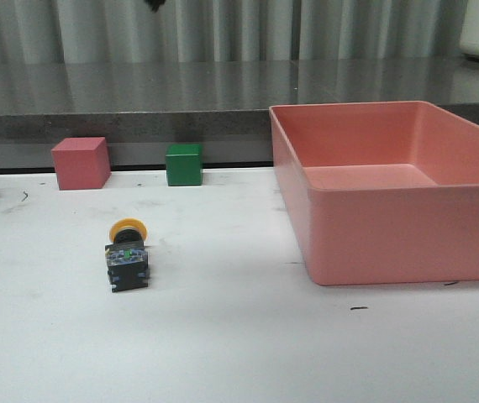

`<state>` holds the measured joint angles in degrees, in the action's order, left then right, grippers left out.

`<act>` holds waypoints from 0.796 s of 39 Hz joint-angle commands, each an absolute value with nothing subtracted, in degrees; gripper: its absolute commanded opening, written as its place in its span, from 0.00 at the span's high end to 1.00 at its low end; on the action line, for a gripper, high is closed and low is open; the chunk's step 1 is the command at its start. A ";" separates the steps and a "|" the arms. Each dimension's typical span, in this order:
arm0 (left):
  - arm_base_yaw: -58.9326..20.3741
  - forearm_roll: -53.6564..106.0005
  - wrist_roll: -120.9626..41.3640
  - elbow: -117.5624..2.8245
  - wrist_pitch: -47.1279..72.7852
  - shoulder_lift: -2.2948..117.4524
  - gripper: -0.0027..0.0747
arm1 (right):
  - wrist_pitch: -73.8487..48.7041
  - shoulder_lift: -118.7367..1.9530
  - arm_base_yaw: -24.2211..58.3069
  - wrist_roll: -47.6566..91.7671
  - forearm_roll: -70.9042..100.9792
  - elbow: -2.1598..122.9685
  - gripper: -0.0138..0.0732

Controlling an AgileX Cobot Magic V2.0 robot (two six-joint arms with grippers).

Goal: Place and stand button with both arms
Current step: 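Open the right gripper, release the button, and raise away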

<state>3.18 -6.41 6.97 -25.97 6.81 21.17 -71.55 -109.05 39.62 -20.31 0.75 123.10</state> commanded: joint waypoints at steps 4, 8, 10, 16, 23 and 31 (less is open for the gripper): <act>3.23 -6.44 7.33 -27.91 1.88 21.99 0.10 | -76.92 -100.83 33.94 -17.02 0.37 124.87 0.92; 3.23 -6.44 7.33 -27.91 1.88 21.99 0.10 | -76.92 -98.10 30.02 -15.40 0.37 124.74 0.92; 3.23 -6.44 7.33 -27.91 1.88 21.99 0.10 | -76.92 -96.50 28.09 -14.94 0.37 123.79 0.92; 3.23 -6.44 7.33 -27.91 1.88 21.99 0.10 | -76.92 -91.04 23.12 -13.32 0.37 117.29 0.92; 3.23 -6.44 7.33 -27.91 1.88 21.99 0.10 | -76.18 -83.52 19.21 -12.29 0.00 105.09 0.92; 3.23 -6.44 7.33 -27.91 1.88 21.99 0.10 | -66.19 -72.87 18.74 -12.28 0.00 87.76 0.92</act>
<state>3.18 -6.41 6.97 -25.97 6.81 21.17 -71.82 -78.63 19.10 -13.19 0.44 91.49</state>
